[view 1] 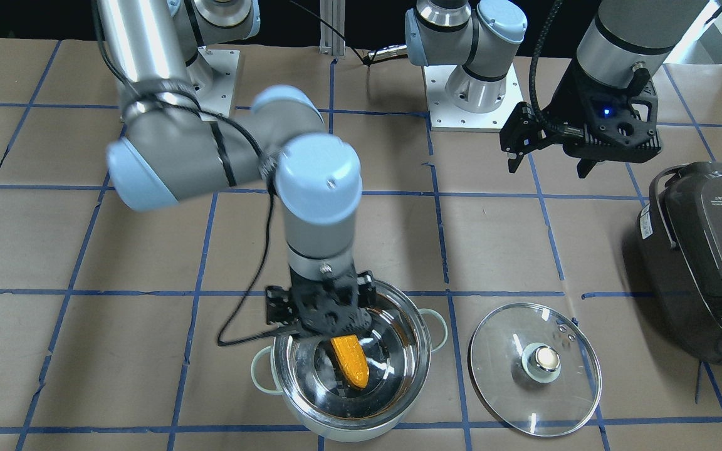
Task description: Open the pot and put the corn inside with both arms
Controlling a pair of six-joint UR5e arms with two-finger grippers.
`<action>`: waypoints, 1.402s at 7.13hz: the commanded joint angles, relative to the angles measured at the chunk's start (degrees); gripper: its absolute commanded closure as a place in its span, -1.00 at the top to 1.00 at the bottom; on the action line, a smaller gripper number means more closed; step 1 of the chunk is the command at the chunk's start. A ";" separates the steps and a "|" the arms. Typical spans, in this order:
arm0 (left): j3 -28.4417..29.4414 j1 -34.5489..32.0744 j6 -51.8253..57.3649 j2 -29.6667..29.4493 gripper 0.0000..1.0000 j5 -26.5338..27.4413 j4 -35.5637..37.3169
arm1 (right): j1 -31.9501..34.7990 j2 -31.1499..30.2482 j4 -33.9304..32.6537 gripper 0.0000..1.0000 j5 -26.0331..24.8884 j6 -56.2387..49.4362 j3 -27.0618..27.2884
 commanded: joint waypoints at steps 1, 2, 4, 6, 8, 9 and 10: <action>0.53 1.34 -0.03 0.57 1.00 -1.20 -1.78 | -7.41 -13.02 13.32 1.00 0.23 -1.85 2.80; 0.01 1.79 -0.03 0.57 1.00 -1.46 -1.78 | -10.83 -18.56 15.65 1.00 0.06 -3.69 6.91; 0.01 1.80 -0.03 0.39 1.00 -1.20 -1.78 | -15.60 -25.18 15.84 0.96 0.49 -8.79 14.39; 0.01 1.71 -0.03 0.39 1.00 -1.11 -1.79 | -15.88 -28.10 16.63 0.90 0.41 -8.81 17.13; 0.01 1.79 0.06 0.22 1.00 -1.46 -1.78 | -15.70 -28.81 16.37 0.88 1.97 -8.46 17.76; 0.10 1.80 0.06 0.13 1.00 -1.46 -1.78 | -15.79 -28.90 16.02 0.88 2.68 -8.45 17.50; 0.27 1.19 -0.46 -0.22 1.00 -1.90 -1.70 | -15.36 -28.82 14.89 0.88 3.13 -8.02 17.32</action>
